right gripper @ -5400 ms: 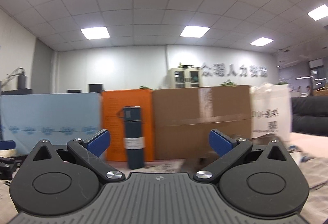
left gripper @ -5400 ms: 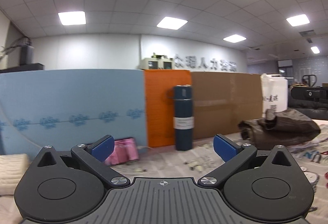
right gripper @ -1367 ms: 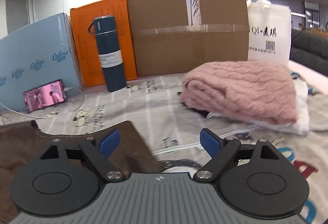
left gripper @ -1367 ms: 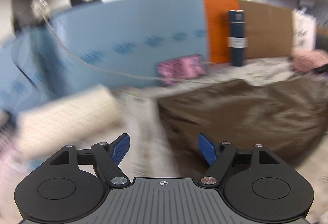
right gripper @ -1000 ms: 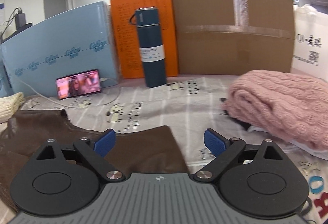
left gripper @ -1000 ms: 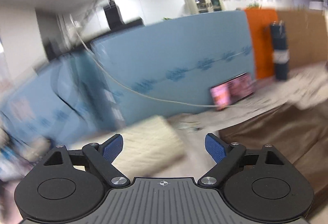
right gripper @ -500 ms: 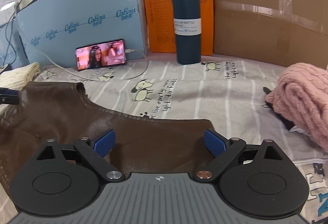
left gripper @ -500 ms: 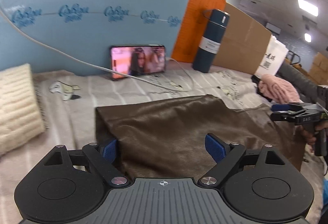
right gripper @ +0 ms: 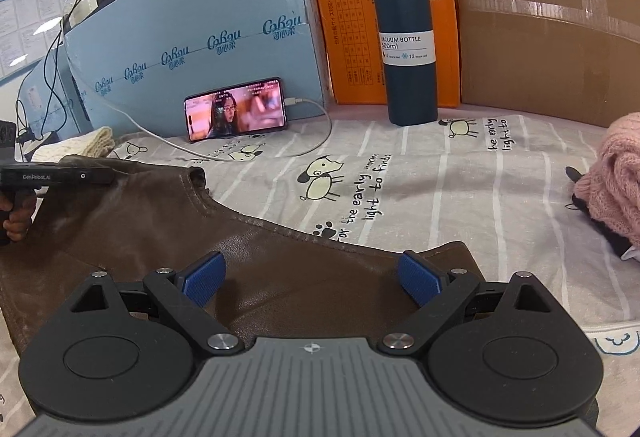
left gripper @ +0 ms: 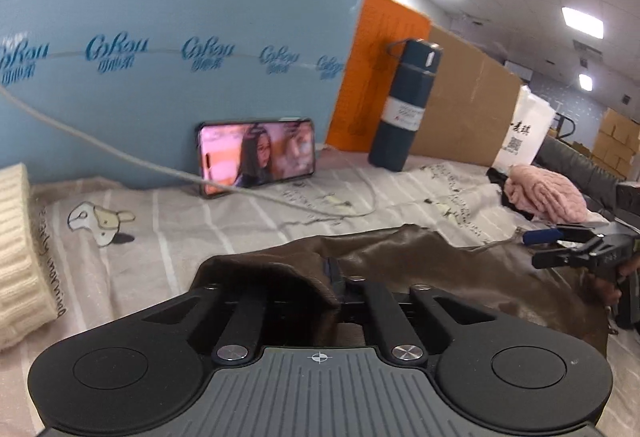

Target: Fold clothes

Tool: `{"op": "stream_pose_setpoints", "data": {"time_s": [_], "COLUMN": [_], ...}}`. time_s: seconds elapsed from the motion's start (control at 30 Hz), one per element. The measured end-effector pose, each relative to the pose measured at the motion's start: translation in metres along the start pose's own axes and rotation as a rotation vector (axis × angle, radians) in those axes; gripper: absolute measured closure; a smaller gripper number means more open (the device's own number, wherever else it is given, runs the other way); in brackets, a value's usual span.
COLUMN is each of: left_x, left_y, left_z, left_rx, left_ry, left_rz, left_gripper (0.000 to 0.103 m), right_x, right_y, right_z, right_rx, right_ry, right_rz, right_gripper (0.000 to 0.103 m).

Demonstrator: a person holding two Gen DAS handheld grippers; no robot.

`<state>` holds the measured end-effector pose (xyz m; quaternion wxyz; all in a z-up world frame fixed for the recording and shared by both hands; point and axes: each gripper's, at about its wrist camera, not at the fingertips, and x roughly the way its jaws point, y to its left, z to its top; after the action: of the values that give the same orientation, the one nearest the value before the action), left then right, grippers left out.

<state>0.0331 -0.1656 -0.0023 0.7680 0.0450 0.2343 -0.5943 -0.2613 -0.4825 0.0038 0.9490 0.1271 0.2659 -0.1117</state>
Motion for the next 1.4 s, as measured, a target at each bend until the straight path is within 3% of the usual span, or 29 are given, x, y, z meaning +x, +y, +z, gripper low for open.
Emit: {"op": "stream_pose_setpoints", "data": {"time_s": [0.13, 0.33, 0.5, 0.67, 0.9, 0.93, 0.97, 1.0, 1.07, 1.17, 1.2, 1.4], "left_x": [-0.031, -0.085, -0.124, -0.149, -0.170, -0.173, -0.176, -0.178, -0.183, -0.189, -0.192, -0.217], "left_y": [-0.019, -0.053, -0.072, -0.084, -0.095, -0.096, -0.098, -0.099, -0.098, -0.096, -0.095, -0.093], "left_z": [0.003, 0.001, -0.004, -0.006, -0.016, -0.018, -0.022, -0.025, -0.029, -0.034, -0.036, -0.051], "left_rx": [0.040, 0.096, 0.134, 0.145, 0.140, 0.139, 0.137, 0.134, 0.122, 0.104, 0.098, 0.067], "left_ry": [-0.113, -0.286, -0.387, -0.440, -0.475, -0.476, -0.476, -0.474, -0.475, -0.487, -0.492, -0.509], "left_rz": [-0.063, -0.245, -0.371, -0.463, -0.526, -0.518, -0.508, -0.497, -0.480, -0.455, -0.448, -0.423], "left_gripper": [0.101, 0.101, 0.101, 0.101, 0.101, 0.101, 0.101, 0.101, 0.101, 0.101, 0.101, 0.101], "right_x": [-0.006, -0.019, -0.031, -0.043, -0.043, -0.042, -0.045, -0.048, -0.055, -0.076, -0.086, -0.160], "right_y": [-0.006, -0.011, -0.015, -0.031, -0.043, -0.044, -0.042, -0.039, -0.034, -0.024, -0.020, 0.005], "right_z": [0.000, -0.002, -0.003, 0.001, 0.011, 0.012, 0.011, 0.009, 0.005, -0.002, -0.004, -0.029], "right_rx": [-0.013, -0.081, -0.175, -0.126, -0.055, -0.045, -0.048, -0.059, -0.080, -0.126, -0.133, -0.192], "right_ry": [-0.022, -0.047, -0.037, -0.058, -0.049, -0.047, -0.049, -0.055, -0.066, -0.116, -0.140, -0.286], "right_rz": [-0.037, -0.084, -0.054, 0.123, 0.258, 0.275, 0.285, 0.292, 0.304, 0.301, 0.295, 0.269], "right_gripper": [0.009, 0.004, 0.001, 0.001, 0.002, 0.004, 0.014, 0.033, 0.060, 0.091, 0.097, 0.098]}}
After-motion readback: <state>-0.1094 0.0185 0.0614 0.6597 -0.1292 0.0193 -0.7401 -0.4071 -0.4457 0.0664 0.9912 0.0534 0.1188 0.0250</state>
